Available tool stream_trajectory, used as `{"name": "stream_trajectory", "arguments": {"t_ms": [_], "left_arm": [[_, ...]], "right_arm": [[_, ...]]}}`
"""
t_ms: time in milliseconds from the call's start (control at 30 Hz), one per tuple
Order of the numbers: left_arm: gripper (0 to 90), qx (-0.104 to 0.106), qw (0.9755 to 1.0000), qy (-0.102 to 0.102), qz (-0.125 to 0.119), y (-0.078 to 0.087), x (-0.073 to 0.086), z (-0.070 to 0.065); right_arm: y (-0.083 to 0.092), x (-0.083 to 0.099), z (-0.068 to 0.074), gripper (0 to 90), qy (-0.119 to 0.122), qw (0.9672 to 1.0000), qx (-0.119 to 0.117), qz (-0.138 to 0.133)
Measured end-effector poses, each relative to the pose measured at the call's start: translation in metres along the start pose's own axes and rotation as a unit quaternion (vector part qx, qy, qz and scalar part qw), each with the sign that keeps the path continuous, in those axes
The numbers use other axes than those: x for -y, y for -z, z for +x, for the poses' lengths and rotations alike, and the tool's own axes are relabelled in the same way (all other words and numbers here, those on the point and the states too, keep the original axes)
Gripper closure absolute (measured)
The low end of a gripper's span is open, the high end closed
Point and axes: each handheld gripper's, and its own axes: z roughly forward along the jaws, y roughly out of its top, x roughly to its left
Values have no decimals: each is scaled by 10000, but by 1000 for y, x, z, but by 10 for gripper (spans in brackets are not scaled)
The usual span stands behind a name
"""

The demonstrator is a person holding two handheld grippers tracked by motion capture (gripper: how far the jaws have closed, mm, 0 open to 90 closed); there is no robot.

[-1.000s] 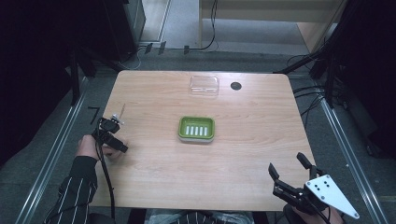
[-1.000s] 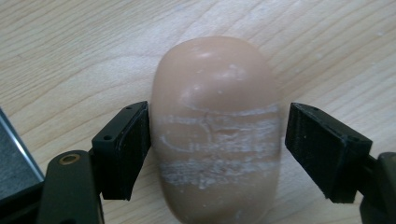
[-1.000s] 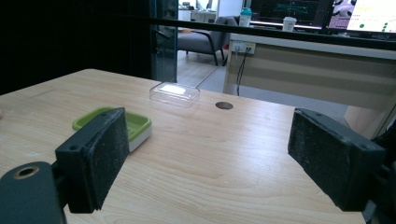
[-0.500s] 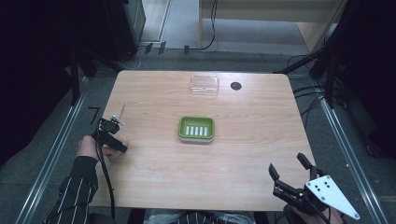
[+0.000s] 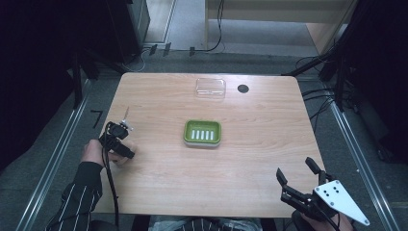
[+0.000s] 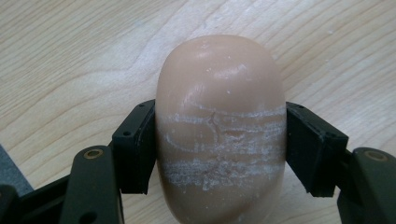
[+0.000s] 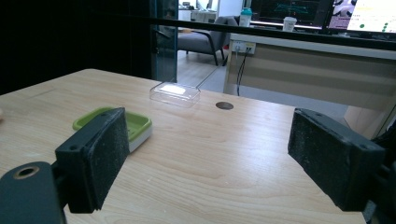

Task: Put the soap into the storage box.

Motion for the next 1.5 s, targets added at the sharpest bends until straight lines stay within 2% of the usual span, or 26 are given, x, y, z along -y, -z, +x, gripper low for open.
{"name": "stream_trajectory", "arguments": {"t_ms": [67,267,333,400,433,633,667,967,1067,1233,1500], "left_arm": [[334,-47,10000,-32,-51,1,-1,-2],[334,-18,9998,-136,-144,5,-4,-7],[334,10,9996,-238,-154,6,-7,-12],[334,17,9996,-236,-139,7,-8,-14],[334,14,9994,-326,-148,9,-9,-16],[334,56,9989,-427,-184,12,-11,-23],[334,64,9986,-502,-179,13,-13,-24],[334,134,9976,-654,-200,14,-19,-34],[334,125,9968,-776,-133,14,-23,-38],[334,168,9954,-920,-184,16,-30,-47],[334,198,9938,-1074,-202,17,-36,-52]], "right_arm": [[0,0,0,132,-1,10000,-1,1],[0,0,0,132,-23,10000,6,-6],[0,0,0,132,-12,10000,10,-9],[0,0,-1,132,-13,10000,11,-11],[1,0,0,132,-10,10000,11,-19],[0,0,0,132,-10,10000,12,-9],[0,0,0,132,3,10000,0,-9],[0,0,0,132,-3,10000,8,-4],[0,0,0,132,15,10000,-2,-1],[0,0,0,132,-4,10000,18,-9],[1,0,0,132,18,10000,13,-1]]}}
